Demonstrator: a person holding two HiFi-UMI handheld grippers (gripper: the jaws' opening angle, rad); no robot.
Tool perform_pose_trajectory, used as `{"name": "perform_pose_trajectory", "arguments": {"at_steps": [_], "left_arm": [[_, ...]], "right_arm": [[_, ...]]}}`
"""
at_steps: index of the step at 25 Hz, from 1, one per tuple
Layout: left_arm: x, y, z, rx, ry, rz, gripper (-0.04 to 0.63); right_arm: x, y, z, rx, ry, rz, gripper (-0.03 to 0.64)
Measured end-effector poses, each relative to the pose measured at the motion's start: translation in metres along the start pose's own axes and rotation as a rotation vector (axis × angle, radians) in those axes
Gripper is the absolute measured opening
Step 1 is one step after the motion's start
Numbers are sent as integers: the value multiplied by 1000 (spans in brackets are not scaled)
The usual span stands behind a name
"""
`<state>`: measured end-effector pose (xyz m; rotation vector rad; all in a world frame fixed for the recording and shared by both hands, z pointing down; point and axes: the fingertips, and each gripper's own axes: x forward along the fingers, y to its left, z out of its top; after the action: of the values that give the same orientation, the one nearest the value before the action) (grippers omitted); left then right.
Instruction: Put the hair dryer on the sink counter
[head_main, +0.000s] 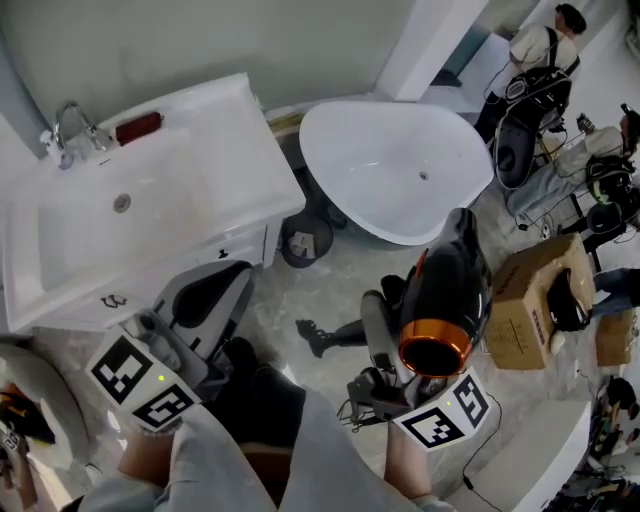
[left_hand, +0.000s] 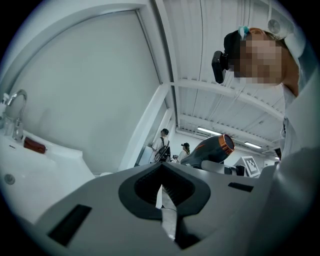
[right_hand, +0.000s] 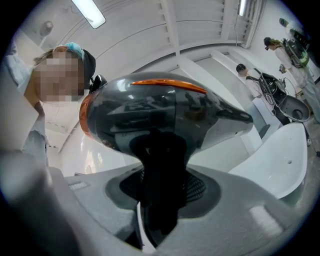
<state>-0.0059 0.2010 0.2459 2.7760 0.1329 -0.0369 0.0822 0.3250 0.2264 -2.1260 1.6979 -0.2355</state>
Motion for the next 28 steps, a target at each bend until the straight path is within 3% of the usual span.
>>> {"name": "perform_pose_trajectory", "arguments": {"at_steps": [13, 28], "left_arm": [[-7, 34, 7, 4, -35, 97, 3], [32, 123, 28, -9, -48, 147, 3]], "right_arm": [[42, -6, -5, 2, 40, 77, 163], [139, -46, -7, -18, 79, 92, 163]]}}
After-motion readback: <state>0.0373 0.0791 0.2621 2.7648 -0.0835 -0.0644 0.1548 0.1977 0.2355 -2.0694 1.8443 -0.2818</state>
